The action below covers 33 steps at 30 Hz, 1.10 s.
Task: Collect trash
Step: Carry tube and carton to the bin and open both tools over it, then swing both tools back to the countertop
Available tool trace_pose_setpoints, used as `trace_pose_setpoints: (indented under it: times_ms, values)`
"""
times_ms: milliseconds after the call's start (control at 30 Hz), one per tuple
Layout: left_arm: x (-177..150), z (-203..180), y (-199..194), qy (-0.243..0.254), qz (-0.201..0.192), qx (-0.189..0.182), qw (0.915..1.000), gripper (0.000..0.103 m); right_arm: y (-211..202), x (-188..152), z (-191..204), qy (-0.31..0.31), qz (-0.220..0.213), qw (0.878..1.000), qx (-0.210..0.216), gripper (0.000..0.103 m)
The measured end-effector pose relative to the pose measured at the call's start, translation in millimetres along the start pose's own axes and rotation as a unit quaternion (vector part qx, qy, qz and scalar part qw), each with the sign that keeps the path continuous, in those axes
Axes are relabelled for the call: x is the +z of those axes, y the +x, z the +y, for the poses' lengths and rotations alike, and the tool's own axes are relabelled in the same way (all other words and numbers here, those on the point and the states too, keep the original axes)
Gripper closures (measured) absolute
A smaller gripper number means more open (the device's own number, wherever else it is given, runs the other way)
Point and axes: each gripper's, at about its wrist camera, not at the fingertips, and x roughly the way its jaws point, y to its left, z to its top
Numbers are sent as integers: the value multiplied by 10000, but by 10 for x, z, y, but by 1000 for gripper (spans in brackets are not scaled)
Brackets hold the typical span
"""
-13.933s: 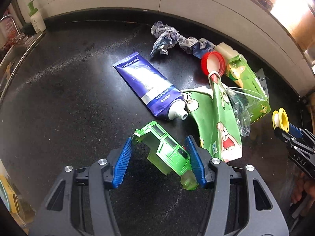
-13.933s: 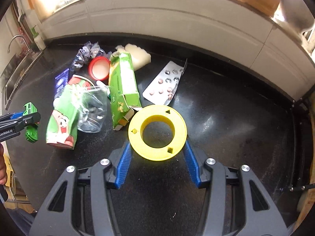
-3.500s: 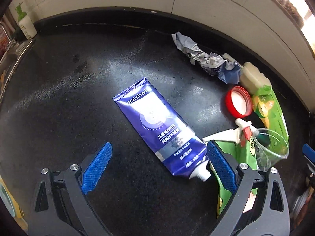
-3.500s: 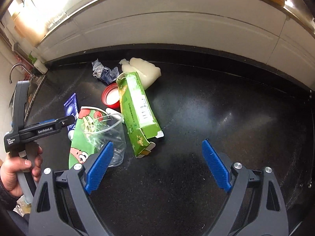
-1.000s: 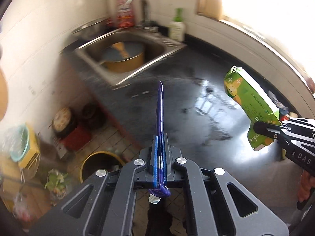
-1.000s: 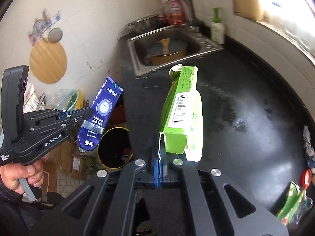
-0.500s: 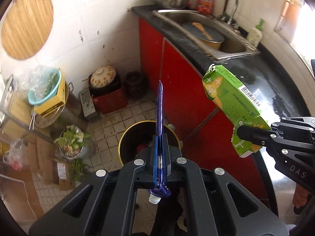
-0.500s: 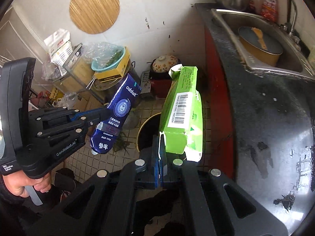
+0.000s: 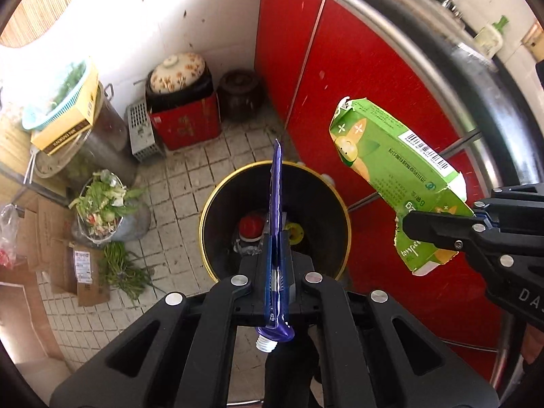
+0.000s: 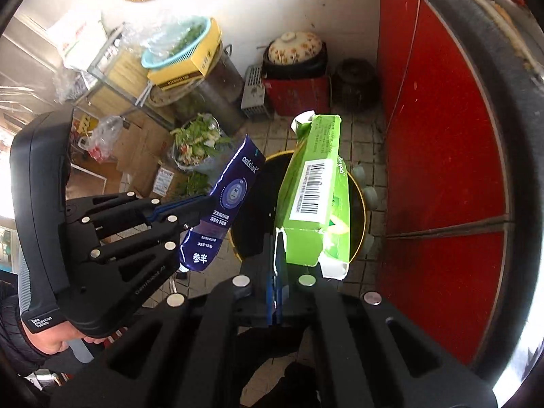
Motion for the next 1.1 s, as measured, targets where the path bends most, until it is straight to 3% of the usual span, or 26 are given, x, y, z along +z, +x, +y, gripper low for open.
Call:
trace_pose_setpoints:
  times_ms: [367,433,467,500,567,600,733,1033,1100]
  values:
    - [113,247,385,-278,171,-362,9988,99,206,58,-159,57,269,9996,-102,99]
    - [120,252,424,-270,262,-344,9987,99,197,41,-173,59,289,9995,-101,66]
    - [125,251,440,-264,326,-318,9986,90,188,42,-187,56,249,9996,-85,23]
    - [124,241,445,-247,363,-277,9987,63,141,36,-179,35,109,9999,-118,18]
    - [106,246,406,-220,220,-107,9995,37,122,38,-215,101,120,9999,-36,18]
    - [97,249,379,-214,159,-112,9996,35,114,41,-227,110,98,9999,-46,18]
    - [95,280,338,-235,207,-211,9993,35,41,17,-223,89,49,9999,4,18]
    - [72,305,28,-166,47,-65,9998,35,-297,-91,-218,155,-92,9996,222,18]
    - [74,285,-98,-101,-23,-26,9999,33,-430,-123,-176,85,-200,9997,94,18]
